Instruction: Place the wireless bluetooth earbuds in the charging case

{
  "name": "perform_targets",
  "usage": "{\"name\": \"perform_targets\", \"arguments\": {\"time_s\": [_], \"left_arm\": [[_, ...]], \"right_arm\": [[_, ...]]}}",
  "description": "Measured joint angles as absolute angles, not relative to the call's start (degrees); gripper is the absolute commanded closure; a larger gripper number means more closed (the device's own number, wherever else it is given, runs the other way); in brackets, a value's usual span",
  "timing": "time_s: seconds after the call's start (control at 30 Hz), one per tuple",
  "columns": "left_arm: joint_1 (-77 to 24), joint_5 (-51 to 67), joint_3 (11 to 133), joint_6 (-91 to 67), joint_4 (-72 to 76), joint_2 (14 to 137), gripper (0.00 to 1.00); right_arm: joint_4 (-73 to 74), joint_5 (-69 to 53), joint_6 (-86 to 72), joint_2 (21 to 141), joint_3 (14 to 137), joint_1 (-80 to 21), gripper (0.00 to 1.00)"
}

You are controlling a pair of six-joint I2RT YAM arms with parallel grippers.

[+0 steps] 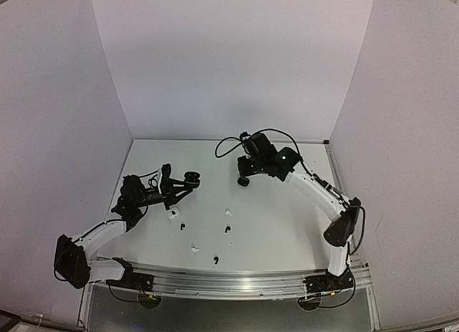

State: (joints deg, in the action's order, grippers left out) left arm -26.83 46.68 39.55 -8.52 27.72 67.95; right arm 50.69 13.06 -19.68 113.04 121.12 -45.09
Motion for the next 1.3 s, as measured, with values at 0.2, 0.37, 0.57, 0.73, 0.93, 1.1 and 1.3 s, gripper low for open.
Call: {"name": "perform_targets", "arguments": {"time_s": [0.2, 0.37, 0.57, 0.73, 0.93, 1.1, 1.3], "left_arm": [[-26.81, 46.78, 38.85, -5.99, 32.31, 68.26, 1.0], [-26.81, 46.94, 38.8, -4.93, 35.1, 69.23, 1.0], [-26.81, 47.35, 37.87, -4.32, 37.71, 69.47, 1.0], [-26.81, 47.55, 37.69, -4.32, 38.24, 69.52, 1.0], [-26.81, 47.65, 37.69, -5.03, 38.82, 69.67, 1.0], [-26.83, 48.07, 37.69, -6.52, 39.54, 70.1, 1.0], [-26.82, 48.75, 37.69, -7.92, 40.23, 70.59, 1.0]], "right_arm": [[33.17, 13.11, -16.33, 101.89, 114.61, -54.78, 1.0], [20.86, 10.1, -14.92, 100.37, 107.78, -56.53, 1.0], [15.32, 5.4, -14.4, 102.97, 106.6, -57.85, 1.0], [11.4, 2.86, -13.95, 103.53, 106.34, -59.12, 1.0], [7.82, 1.57, -13.53, 103.58, 105.02, -59.71, 1.0], [6.63, 1.59, -12.77, 103.85, 102.56, -59.72, 1.0], [5.01, 2.09, -10.42, 104.14, 100.55, -59.72, 1.0]]}}
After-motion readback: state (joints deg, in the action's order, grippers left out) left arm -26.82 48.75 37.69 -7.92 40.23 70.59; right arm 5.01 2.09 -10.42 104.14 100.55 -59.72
